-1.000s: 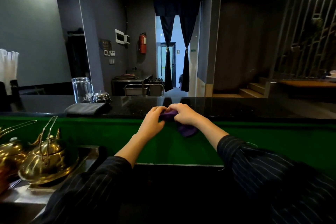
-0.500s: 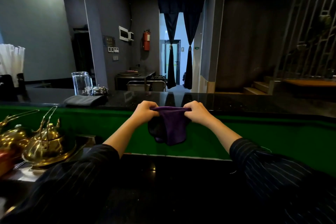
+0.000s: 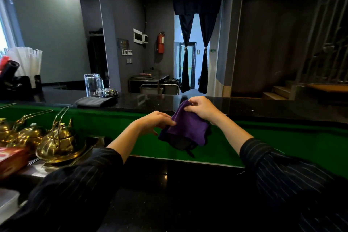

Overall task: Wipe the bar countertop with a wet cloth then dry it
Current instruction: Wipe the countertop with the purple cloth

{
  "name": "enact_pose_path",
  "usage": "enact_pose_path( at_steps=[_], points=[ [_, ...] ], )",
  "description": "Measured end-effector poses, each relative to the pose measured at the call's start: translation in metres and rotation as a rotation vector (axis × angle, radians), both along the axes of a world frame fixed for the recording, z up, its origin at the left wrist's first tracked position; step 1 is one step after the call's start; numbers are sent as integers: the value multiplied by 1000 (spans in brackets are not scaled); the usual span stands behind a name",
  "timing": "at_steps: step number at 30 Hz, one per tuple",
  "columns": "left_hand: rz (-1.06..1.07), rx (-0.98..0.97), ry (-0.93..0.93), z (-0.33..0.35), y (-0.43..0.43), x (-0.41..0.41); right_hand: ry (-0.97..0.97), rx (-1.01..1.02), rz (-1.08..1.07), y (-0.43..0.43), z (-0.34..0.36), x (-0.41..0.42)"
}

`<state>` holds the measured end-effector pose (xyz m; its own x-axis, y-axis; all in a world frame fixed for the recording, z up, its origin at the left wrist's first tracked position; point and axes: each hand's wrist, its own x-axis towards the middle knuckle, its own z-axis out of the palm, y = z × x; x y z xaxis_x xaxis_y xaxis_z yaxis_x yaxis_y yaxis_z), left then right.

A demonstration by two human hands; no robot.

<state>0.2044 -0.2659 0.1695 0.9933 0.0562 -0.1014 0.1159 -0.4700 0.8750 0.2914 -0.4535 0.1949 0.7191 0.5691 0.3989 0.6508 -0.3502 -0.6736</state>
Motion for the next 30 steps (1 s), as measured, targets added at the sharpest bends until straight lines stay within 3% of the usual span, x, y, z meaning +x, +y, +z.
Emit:
enact_pose_path(
  at_steps=[5, 13, 15, 20, 22, 27, 30],
  points=[
    [60, 58, -158, -13, -17, 8, -178, -55, 29, 15, 7, -13],
    [187, 83, -40, -23, 40, -22, -116, -111, -87, 46, -18, -11],
    [278, -11, -32, -30, 59, -36, -73, -133, -123, 63, -27, -16],
    [450, -453, -47, -56, 105, -79, 132, -75, -46, 118, -56, -39],
    [532, -428, -57, -68, 117, -92, 181, -68, -27, 146, -72, -50],
    [815, -112, -36, -88, 155, -118, 218, -85, -55, 226, -99, -94],
    [797, -281, -3, -85, 174, -136, 180, -126, 12, 265, -106, -130]
  ],
)
